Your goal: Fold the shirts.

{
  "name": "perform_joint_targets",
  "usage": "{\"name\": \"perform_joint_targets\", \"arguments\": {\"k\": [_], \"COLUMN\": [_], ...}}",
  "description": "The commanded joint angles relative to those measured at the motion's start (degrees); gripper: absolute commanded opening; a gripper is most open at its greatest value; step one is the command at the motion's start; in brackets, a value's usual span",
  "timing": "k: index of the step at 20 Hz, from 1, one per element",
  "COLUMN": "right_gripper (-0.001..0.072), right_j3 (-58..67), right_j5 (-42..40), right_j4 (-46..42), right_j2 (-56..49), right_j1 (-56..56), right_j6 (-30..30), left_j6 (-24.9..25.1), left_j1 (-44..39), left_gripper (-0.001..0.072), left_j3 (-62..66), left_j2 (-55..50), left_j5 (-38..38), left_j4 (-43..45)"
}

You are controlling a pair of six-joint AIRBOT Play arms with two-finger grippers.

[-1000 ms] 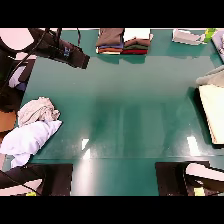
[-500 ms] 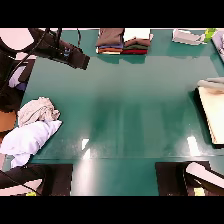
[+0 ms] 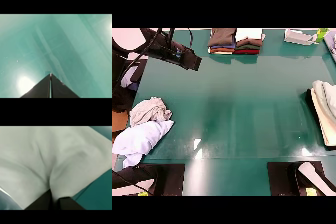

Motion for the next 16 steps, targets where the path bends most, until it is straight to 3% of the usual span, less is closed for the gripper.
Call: {"name": "perform_joint_targets", "arguments": {"k": [1, 2, 3, 6, 10, 16], "right_gripper": [0.0414, 0.054, 0.0593, 0.0591, 0.059, 0.0588], "right_j3": [-3.8, -3.39, -2.23, 4.13, 11.06, 11.54], "right_j5": [-0.07, -0.09, 0.28, -1.22, -3.87, -15.23], "right_j4": [-0.63, -0.5, 0.09, 9.2, 25.51, 26.4], "right_j2": [-0.11, -0.55, -0.94, -1.11, -1.11, -4.04], "right_j1": [-2.93, -3.32, -3.39, -0.33, 16.94, 52.48], "right_j6": [-0.37, -0.37, -0.35, -0.37, -0.37, -0.37], "left_j6": [0.13, 0.13, 0.11, 0.11, 0.09, 0.11], "left_j1": [0.0, 0.0, 0.0, 0.0, 0.0, 0.0], "left_gripper": [0.0026, 0.0025, 0.0026, 0.0025, 0.0026, 0.0026], "left_j3": [-0.02, -0.02, -0.02, -0.02, -0.02, 0.0], "left_j2": [0.0, 0.0, 0.0, 0.0, 0.0, 0.0], "left_j5": [-0.17, -0.17, -0.17, -0.13, -0.11, 1.73], "left_j4": [0.0, 0.0, 0.0, -0.02, -0.02, 0.98]}}
